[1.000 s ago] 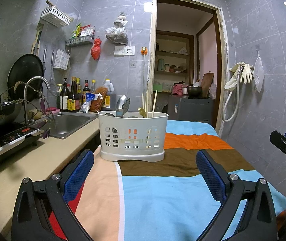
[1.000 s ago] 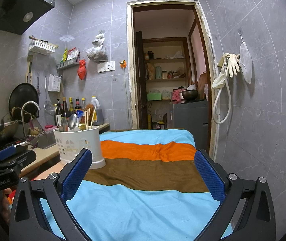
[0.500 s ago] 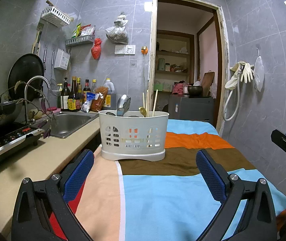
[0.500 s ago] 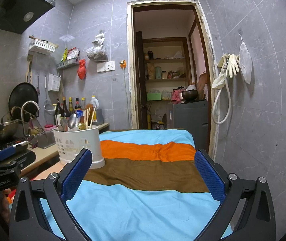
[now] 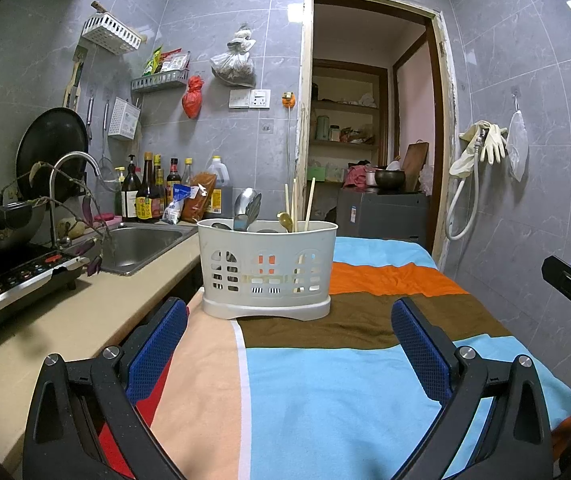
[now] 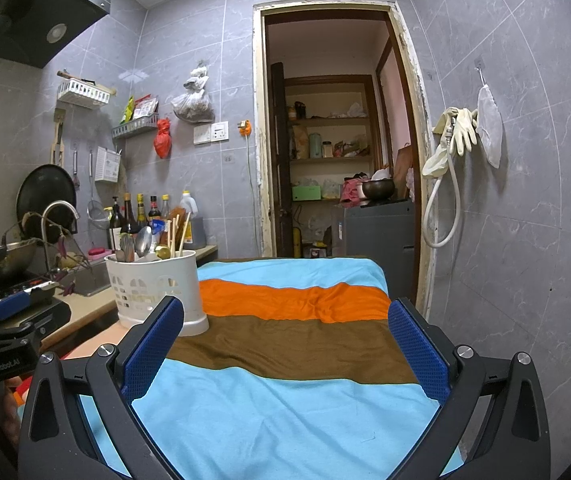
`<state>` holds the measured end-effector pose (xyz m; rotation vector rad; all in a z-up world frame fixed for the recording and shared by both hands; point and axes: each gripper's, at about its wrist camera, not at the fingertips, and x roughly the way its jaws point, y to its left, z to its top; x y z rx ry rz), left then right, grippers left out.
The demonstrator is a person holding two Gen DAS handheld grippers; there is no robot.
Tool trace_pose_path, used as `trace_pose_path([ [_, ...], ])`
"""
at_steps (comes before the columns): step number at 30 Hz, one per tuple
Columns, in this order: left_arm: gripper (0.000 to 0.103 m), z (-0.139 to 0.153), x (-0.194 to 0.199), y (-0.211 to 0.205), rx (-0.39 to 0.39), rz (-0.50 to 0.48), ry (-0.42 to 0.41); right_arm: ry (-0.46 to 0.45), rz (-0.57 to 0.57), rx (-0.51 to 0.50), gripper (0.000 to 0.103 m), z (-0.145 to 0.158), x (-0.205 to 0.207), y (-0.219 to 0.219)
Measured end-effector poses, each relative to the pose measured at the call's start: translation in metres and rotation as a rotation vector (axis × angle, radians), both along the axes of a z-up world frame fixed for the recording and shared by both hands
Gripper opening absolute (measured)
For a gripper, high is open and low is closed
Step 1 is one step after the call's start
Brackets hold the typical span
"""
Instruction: Organize utensils
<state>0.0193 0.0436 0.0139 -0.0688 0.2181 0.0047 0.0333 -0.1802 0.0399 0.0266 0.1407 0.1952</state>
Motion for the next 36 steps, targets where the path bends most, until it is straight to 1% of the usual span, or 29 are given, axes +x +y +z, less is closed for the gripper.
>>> trace_pose_path([
  [26,0.100,0.0000,-0.0004,0.0006,0.001,-0.004,0.000,0.000,0.000,0.000,0.103,0.0001,0.0000,0.0003],
  [32,0.100,-0.0016,-0.0041,0.0052,0.018,-0.005,0.004,-0.001,-0.001,0.000,0.103,0.0002,0.0001,0.0001],
  [36,0.100,-0.0022,-0.0041,0.0055,0.010,-0.008,0.005,-0.001,0.000,0.000,0.103,0.0002,0.0003,-0.0003],
])
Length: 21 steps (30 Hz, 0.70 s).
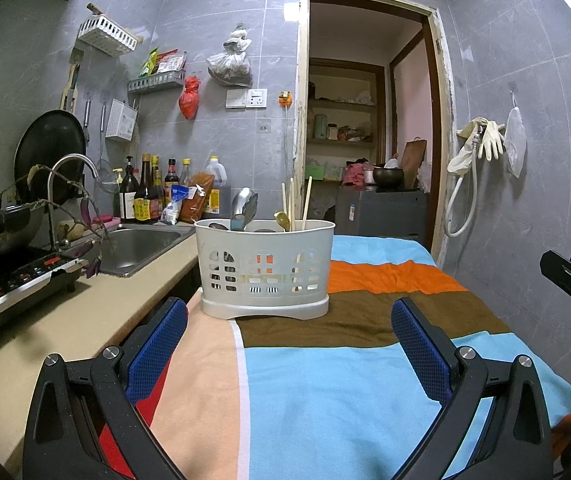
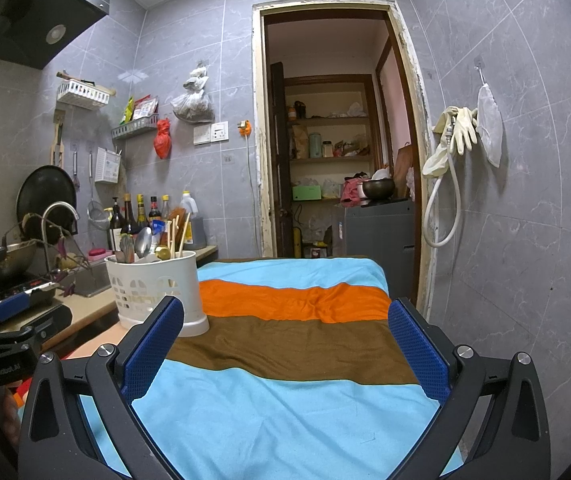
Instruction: Organize utensils
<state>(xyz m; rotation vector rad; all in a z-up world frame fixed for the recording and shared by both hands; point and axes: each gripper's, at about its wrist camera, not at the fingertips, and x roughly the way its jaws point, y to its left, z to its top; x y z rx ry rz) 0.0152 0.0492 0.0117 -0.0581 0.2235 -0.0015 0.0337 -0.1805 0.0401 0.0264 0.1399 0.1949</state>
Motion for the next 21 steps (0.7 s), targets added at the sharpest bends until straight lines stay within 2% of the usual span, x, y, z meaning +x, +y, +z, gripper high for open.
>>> trace_pose_path([
  [9,0.100,-0.002,0.002,0.001,-0.008,-0.003,0.008,0.001,0.001,0.000,0.103,0.000,0.000,0.000],
  [15,0.100,-0.006,0.007,-0.002,0.011,0.026,0.044,0.002,0.001,0.000,0.103,0.000,-0.001,0.000],
  [21,0.100,-0.010,0.009,0.002,-0.022,0.048,0.065,0.001,0.000,0.000,0.103,0.000,-0.001,0.000],
])
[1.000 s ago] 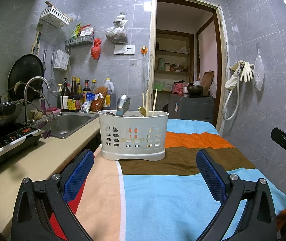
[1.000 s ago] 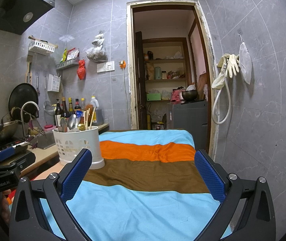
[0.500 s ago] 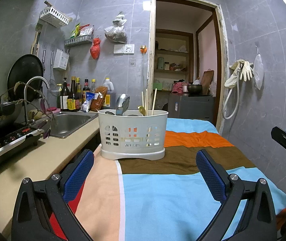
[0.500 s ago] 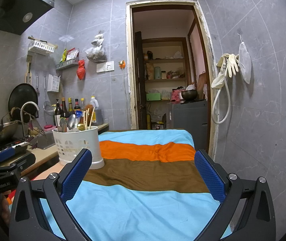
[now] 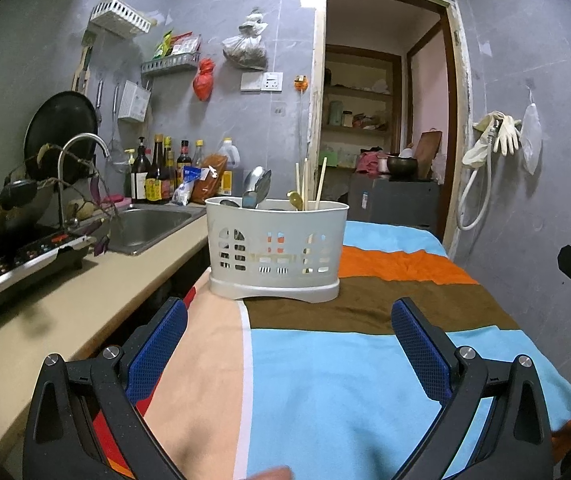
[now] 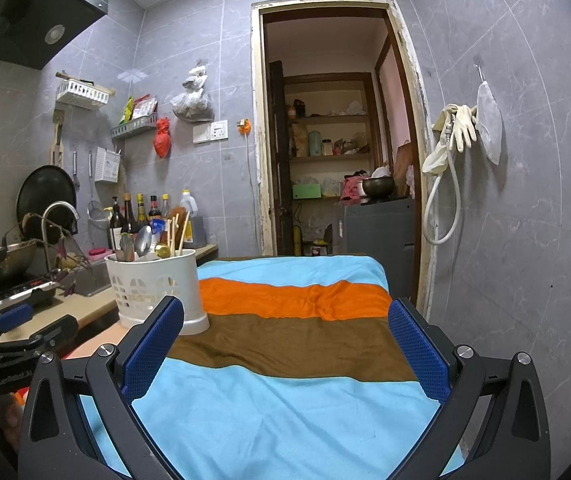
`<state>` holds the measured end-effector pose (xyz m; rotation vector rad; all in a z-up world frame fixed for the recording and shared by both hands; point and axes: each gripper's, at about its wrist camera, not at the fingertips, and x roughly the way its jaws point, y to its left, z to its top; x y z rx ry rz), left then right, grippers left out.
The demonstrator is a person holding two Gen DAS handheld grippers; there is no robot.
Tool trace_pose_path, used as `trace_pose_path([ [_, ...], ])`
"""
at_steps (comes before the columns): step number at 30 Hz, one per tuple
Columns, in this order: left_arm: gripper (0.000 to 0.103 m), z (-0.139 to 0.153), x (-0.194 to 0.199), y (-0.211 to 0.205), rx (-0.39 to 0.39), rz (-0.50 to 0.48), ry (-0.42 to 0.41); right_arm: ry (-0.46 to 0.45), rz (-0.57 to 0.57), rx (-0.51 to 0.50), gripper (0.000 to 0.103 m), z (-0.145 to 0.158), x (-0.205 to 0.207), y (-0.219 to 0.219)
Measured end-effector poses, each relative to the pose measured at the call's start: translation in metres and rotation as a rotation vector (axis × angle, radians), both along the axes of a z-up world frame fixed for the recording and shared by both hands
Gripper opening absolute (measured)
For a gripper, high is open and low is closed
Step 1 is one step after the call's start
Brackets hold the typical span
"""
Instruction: Organize utensils
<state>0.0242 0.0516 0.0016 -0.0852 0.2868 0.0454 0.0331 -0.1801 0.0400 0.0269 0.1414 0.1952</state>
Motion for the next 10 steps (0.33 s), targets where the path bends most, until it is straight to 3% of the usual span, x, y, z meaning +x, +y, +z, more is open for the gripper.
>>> trace_pose_path([
  [10,0.100,0.0019,-0.0014,0.0001,0.008,0.011,-0.001,0.002,0.000,0.000,0.103,0.0001,-0.0003,0.0007],
])
